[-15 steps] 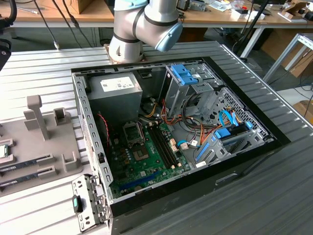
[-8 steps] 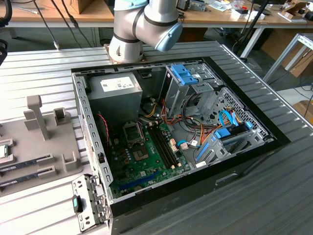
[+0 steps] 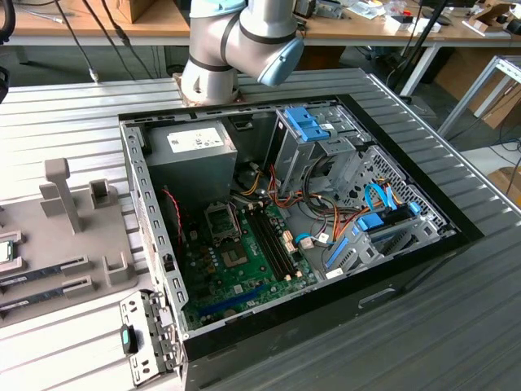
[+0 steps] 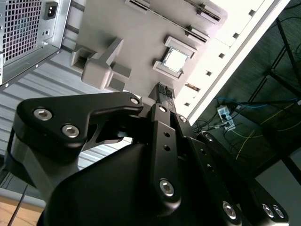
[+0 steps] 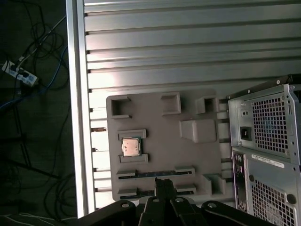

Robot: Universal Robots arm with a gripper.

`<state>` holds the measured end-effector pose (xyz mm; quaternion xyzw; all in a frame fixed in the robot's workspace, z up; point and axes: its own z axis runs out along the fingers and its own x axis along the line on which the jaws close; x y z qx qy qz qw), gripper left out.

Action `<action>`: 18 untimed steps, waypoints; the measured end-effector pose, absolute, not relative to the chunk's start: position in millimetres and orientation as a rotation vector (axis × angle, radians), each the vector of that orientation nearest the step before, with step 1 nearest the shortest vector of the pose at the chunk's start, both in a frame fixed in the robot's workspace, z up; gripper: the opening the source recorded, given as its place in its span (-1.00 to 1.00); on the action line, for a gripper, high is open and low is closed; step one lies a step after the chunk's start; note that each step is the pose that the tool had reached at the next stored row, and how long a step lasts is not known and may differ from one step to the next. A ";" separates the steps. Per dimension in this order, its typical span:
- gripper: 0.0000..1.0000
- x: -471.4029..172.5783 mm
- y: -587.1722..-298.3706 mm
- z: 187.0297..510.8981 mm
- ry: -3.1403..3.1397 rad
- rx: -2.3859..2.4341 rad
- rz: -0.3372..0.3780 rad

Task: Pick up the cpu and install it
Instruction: 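Reach for the cpu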

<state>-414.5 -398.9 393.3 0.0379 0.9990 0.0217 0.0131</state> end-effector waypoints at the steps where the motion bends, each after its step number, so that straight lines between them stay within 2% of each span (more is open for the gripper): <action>1: -0.79 -415.2 -398.9 393.3 3.112 0.118 0.068; 18: -0.79 -424.9 -399.0 393.3 3.112 0.118 0.068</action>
